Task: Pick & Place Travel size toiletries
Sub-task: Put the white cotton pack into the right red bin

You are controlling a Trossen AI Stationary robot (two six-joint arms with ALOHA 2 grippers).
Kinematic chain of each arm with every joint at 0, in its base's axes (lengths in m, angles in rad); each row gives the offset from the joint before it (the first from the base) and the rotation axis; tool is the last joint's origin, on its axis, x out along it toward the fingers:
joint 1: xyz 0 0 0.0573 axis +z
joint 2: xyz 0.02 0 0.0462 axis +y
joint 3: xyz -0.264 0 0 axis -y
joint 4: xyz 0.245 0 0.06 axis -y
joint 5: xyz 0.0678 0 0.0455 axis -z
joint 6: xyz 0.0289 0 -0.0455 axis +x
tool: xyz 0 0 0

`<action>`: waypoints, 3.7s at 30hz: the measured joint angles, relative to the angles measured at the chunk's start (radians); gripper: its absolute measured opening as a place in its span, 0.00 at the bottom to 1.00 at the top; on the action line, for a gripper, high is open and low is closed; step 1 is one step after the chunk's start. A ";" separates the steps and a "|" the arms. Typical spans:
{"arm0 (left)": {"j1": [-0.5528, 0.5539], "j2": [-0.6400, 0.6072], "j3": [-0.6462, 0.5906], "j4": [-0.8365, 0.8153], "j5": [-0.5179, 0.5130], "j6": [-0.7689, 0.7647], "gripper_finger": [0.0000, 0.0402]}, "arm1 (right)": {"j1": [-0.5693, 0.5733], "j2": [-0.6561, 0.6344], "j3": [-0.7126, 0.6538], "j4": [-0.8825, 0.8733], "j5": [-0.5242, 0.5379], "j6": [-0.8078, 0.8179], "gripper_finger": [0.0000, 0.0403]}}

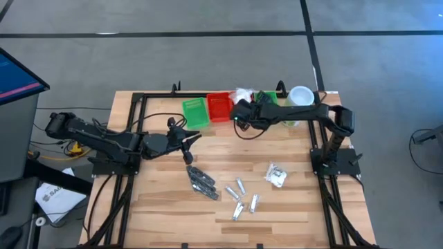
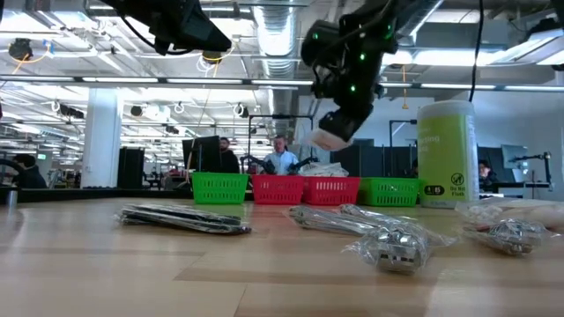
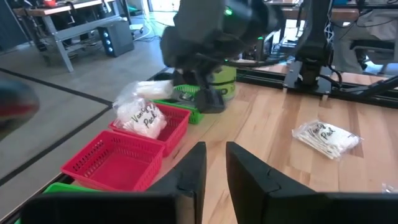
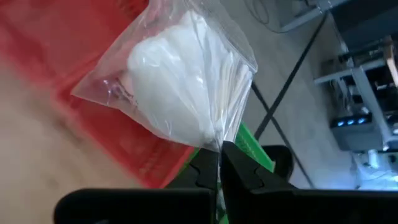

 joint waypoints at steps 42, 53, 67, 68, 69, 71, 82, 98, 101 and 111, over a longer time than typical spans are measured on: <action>0.001 0.000 0.000 0.000 0.000 -0.003 0.13 | -0.126 -0.002 -0.172 0.267 -0.142 0.034 0.05; 0.001 0.000 0.000 0.000 0.000 -0.003 0.13 | -0.129 -0.002 -0.171 0.268 -0.165 0.042 0.25; 0.001 0.000 0.000 0.000 0.000 -0.003 0.13 | -0.118 -0.002 -0.171 0.269 -0.169 0.035 0.52; 0.001 0.000 0.000 0.000 0.000 -0.003 0.13 | -0.115 -0.002 -0.171 0.269 -0.169 0.035 0.52; 0.001 0.000 0.000 0.000 0.000 -0.003 0.13 | -0.113 -0.002 -0.171 0.269 -0.169 0.035 0.53; 0.001 0.000 0.000 0.000 0.000 -0.003 0.13 | -0.113 -0.002 -0.171 0.268 -0.169 0.034 0.53; 0.001 0.000 0.000 0.000 0.000 -0.003 0.13 | -0.115 -0.003 -0.170 0.213 -0.240 0.058 0.45; -0.001 0.000 0.000 0.000 0.000 0.005 0.13 | -0.118 -0.023 -0.157 0.294 -0.317 -0.008 0.34; -0.001 0.000 0.000 0.000 0.000 0.005 0.13 | -0.122 -0.023 -0.157 0.294 -0.367 -0.044 0.35; -0.001 0.000 0.000 0.000 0.000 0.008 0.13 | -0.125 -0.023 -0.157 0.268 -0.370 -0.068 0.45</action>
